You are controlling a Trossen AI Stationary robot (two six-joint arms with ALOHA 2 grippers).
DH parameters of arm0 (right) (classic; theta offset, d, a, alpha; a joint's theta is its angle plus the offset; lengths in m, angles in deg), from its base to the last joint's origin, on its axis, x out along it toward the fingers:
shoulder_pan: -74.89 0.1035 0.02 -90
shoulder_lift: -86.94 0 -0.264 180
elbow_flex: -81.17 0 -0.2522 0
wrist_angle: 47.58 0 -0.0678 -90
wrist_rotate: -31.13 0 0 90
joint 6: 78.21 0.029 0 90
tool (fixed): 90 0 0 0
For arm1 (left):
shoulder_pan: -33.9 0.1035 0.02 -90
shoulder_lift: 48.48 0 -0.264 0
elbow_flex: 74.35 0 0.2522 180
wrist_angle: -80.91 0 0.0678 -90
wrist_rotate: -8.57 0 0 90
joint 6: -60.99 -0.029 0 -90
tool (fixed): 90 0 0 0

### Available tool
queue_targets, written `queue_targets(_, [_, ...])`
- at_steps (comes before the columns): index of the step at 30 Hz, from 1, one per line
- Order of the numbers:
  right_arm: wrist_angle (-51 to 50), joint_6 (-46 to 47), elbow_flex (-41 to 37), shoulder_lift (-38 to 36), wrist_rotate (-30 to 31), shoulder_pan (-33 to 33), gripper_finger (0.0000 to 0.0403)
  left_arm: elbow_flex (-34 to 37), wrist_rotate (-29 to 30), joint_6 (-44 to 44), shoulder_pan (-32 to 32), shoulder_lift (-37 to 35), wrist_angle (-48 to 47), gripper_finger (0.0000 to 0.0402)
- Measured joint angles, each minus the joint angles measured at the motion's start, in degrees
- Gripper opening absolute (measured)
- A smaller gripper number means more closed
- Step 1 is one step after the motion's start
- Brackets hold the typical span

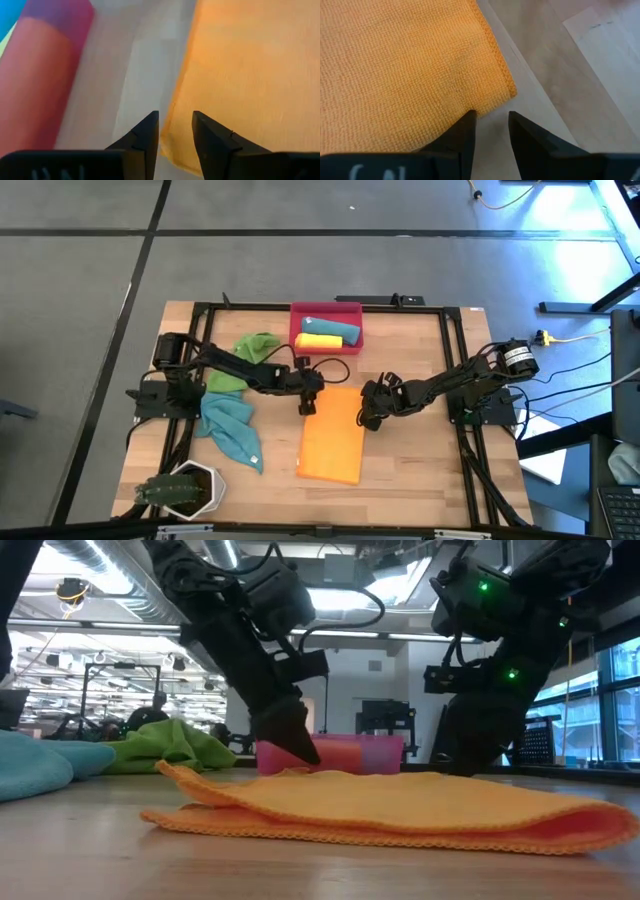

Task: Roll microfiber towels into tight, uniform cylinder then place into a basket
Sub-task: Roll the orange microfiber cloth

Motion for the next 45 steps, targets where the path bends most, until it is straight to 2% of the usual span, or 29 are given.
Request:
queue_targets(6, [-0.01,-0.02,0.00,0.00,0.01,0.00,0.0120,2.33,6.15,0.09,0.88,-0.02,-0.24,0.0107])
queue_targets(18, [-0.03,-0.55,0.00,0.00,0.04,0.00,0.0120,3.68,7.59,0.43,3.74,-0.44,-0.81,0.0107])
queue_targets(25, [-4.75,-1.96,2.48,-3.18,1.50,0.02,0.0120,3.74,9.28,-0.33,2.25,-10.16,-7.67,0.0107])
queue_targets(28, [-8.04,-3.21,3.85,-5.69,2.06,0.02,0.0120,3.70,7.34,-0.36,-0.08,-15.34,-9.70,0.0107])
queue_targets(31, [-9.17,-5.01,4.77,-8.23,1.58,0.42,0.0120,3.81,2.54,-0.37,-3.29,-18.76,-10.42,0.0107])
queue_targets(35, [-6.00,-9.46,5.16,-10.10,-2.45,4.30,0.0120,3.83,-4.10,-0.40,-9.79,-19.20,-10.73,0.0107])
queue_targets(40, [4.33,-15.41,5.31,-8.84,-8.73,11.37,0.0120,3.85,-4.07,-0.42,-18.40,-15.50,-10.83,0.0107])
queue_targets(45, [11.28,-20.01,5.33,-7.27,-11.48,17.79,0.0120,3.85,-4.07,-0.45,-25.07,-14.20,-9.78,0.0107])
